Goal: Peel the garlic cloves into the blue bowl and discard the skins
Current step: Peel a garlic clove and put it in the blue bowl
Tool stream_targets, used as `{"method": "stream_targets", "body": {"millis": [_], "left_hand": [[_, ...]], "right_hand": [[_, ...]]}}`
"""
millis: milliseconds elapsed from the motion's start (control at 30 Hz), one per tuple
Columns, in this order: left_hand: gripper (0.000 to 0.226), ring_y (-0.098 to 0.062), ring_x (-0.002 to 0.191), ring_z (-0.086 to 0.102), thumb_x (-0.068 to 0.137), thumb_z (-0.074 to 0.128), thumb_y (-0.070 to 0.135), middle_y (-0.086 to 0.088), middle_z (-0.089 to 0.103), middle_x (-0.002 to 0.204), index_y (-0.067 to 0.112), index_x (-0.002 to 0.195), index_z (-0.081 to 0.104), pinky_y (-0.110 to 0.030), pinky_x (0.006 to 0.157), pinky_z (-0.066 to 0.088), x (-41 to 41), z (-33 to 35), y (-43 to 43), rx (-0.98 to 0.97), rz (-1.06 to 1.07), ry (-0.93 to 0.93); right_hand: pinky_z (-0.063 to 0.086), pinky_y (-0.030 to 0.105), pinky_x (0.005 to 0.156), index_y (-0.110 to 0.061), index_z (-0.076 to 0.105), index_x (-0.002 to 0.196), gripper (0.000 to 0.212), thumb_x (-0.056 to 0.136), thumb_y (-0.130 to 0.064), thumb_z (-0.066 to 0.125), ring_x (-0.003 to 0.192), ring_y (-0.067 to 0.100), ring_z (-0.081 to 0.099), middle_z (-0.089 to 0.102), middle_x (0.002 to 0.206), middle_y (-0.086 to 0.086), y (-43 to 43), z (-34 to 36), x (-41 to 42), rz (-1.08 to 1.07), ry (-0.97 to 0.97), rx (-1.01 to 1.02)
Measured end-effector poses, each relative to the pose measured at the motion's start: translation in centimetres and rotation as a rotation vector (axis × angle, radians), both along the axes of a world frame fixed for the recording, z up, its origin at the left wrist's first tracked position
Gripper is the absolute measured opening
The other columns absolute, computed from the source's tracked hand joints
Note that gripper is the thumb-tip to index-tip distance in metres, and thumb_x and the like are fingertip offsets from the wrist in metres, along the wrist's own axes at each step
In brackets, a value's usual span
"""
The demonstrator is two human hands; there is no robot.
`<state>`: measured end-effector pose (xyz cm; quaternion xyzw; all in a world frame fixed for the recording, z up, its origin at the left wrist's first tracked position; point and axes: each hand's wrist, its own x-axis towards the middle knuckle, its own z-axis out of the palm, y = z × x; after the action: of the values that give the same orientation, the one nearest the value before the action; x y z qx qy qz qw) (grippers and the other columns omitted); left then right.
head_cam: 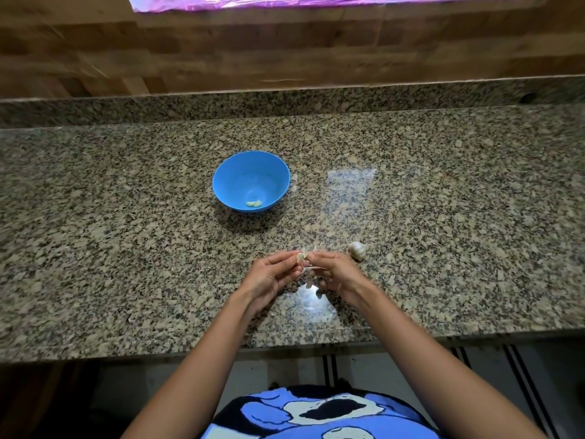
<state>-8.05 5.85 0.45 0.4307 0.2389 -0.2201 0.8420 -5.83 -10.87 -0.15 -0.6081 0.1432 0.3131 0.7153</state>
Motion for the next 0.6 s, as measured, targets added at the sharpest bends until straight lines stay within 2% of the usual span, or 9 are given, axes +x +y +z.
{"method": "stream_targets", "body": {"millis": [67, 167, 267, 333, 433, 500, 600], "left_hand": [[0.034, -0.022, 0.077, 0.069, 0.074, 0.064, -0.003, -0.019, 0.07, 0.093, -0.003, 0.108, 0.066, -0.025, 0.069, 0.059, -0.1, -0.2, -0.1, 0.015, 0.021, -0.005], [0.033, -0.025, 0.085, 0.069, 0.072, 0.067, -0.002, -0.019, 0.071, 0.098, -0.001, 0.105, 0.068, -0.027, 0.073, 0.059, -0.1, -0.3, -0.1, 0.14, 0.023, -0.034], [0.026, -0.025, 0.085, 0.069, 0.077, 0.066, -0.004, -0.017, 0.072, 0.097, 0.001, 0.102, 0.069, -0.026, 0.074, 0.058, 0.1, -0.2, 0.0, 0.287, -0.029, -0.088], [0.025, -0.024, 0.081, 0.069, 0.079, 0.066, -0.003, -0.018, 0.072, 0.094, 0.001, 0.103, 0.068, -0.024, 0.07, 0.058, 0.3, 0.0, 0.0, 0.384, -0.081, -0.125], [0.022, -0.023, 0.071, 0.069, 0.079, 0.068, -0.001, -0.018, 0.072, 0.088, 0.0, 0.101, 0.066, -0.023, 0.062, 0.057, 0.5, 0.1, 0.0, 0.5, -0.142, -0.157], [0.019, -0.022, 0.068, 0.068, 0.08, 0.068, 0.0, -0.018, 0.072, 0.086, -0.002, 0.098, 0.065, -0.022, 0.06, 0.056, 0.6, 0.2, 0.0, 0.519, -0.159, -0.169], [0.019, -0.02, 0.068, 0.068, 0.081, 0.068, 0.004, -0.017, 0.072, 0.085, -0.002, 0.099, 0.067, -0.022, 0.061, 0.056, 0.5, 0.5, 0.0, 0.497, -0.161, -0.201]], "right_hand": [[0.038, 0.023, 0.052, -0.006, 0.069, 0.086, 0.014, 0.089, -0.011, 0.056, 0.058, 0.011, 0.055, 0.068, 0.072, 0.003, 0.2, -0.1, -0.1, -0.042, -0.052, -0.069], [0.039, 0.025, 0.046, 0.004, 0.063, 0.084, 0.023, 0.093, -0.012, 0.049, 0.057, 0.02, 0.052, 0.064, 0.072, 0.012, 0.2, -0.8, -0.3, -0.058, -0.2, -0.295], [0.048, 0.03, 0.057, -0.012, 0.067, 0.081, 0.022, 0.092, -0.027, 0.055, 0.061, 0.019, 0.058, 0.069, 0.076, 0.006, 0.3, -1.4, -0.4, 0.072, -0.393, -0.6], [0.054, 0.027, 0.059, -0.02, 0.069, 0.093, 0.014, 0.089, -0.03, 0.06, 0.065, 0.013, 0.063, 0.07, 0.084, -0.004, 0.4, -1.2, -0.5, 0.148, -0.548, -0.797], [0.053, 0.027, 0.051, -0.028, 0.06, 0.119, 0.03, 0.091, -0.021, 0.058, 0.054, 0.013, 0.061, 0.066, 0.096, -0.014, 0.7, -0.9, -0.9, 0.193, -0.694, -0.804], [0.054, 0.026, 0.052, -0.027, 0.061, 0.12, 0.03, 0.091, -0.023, 0.057, 0.051, 0.008, 0.059, 0.069, 0.098, -0.01, 0.8, -0.7, -1.0, 0.231, -0.753, -0.782], [0.056, 0.023, 0.058, -0.02, 0.067, 0.11, 0.024, 0.088, -0.027, 0.061, 0.065, 0.008, 0.066, 0.073, 0.093, -0.003, 0.9, -0.5, -1.1, 0.21, -0.791, -0.764]]}}
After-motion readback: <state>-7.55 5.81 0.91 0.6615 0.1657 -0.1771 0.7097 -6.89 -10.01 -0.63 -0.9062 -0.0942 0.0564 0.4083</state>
